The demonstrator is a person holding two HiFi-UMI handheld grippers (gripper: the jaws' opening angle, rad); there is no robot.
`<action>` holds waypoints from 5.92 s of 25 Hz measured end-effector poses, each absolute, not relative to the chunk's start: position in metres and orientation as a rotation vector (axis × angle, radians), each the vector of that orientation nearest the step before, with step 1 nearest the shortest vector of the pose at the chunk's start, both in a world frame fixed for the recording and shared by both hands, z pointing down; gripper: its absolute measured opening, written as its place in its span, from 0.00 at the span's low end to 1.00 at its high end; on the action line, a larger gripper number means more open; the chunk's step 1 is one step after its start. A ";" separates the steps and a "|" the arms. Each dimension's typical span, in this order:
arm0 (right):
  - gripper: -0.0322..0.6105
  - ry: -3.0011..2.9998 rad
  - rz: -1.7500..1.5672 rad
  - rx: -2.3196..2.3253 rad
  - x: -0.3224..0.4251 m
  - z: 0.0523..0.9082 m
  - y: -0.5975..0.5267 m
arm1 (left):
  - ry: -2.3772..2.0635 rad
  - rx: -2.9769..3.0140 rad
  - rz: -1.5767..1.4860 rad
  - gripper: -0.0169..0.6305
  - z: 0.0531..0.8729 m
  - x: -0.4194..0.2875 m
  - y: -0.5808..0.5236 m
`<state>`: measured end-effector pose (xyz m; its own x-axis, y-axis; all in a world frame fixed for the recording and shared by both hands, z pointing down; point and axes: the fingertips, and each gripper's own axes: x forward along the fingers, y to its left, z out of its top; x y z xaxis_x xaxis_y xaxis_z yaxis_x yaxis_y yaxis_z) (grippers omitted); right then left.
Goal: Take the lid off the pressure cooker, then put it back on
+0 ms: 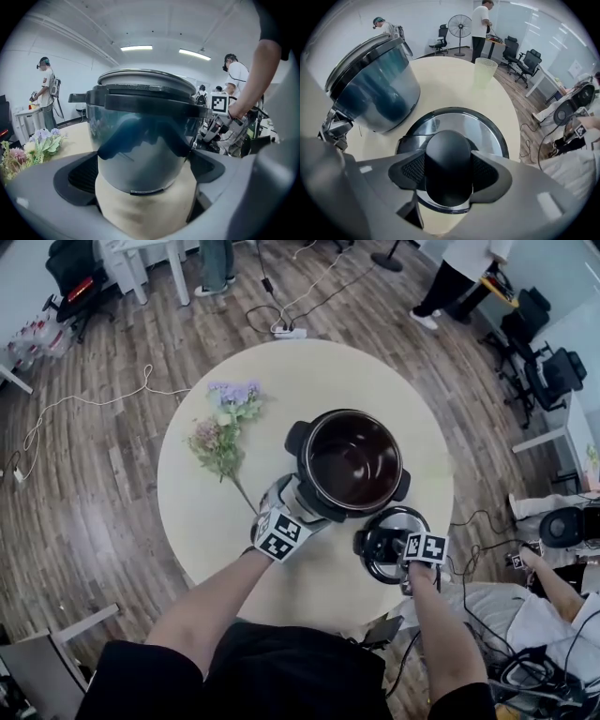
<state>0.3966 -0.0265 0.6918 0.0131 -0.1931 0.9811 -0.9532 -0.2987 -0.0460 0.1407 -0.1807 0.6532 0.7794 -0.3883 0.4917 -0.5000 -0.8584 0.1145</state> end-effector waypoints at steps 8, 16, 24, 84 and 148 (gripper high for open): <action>0.51 -1.215 1.378 1.627 0.395 0.702 -0.026 | -0.700 2.738 0.677 0.94 0.655 0.140 -0.181; 0.51 -1.209 1.386 1.651 0.396 0.702 -0.027 | -0.701 2.737 0.677 0.94 0.654 0.140 -0.182; 0.50 -1.216 1.408 1.596 0.401 0.695 -0.026 | -0.694 2.730 0.691 0.94 0.656 0.140 -0.182; 0.50 -1.554 0.911 0.883 0.202 0.505 -0.266 | -0.702 2.746 0.655 0.94 0.655 0.141 -0.181; 0.55 -1.570 0.499 0.444 0.196 0.514 -0.254 | -0.695 2.788 0.715 0.93 0.659 0.143 -0.179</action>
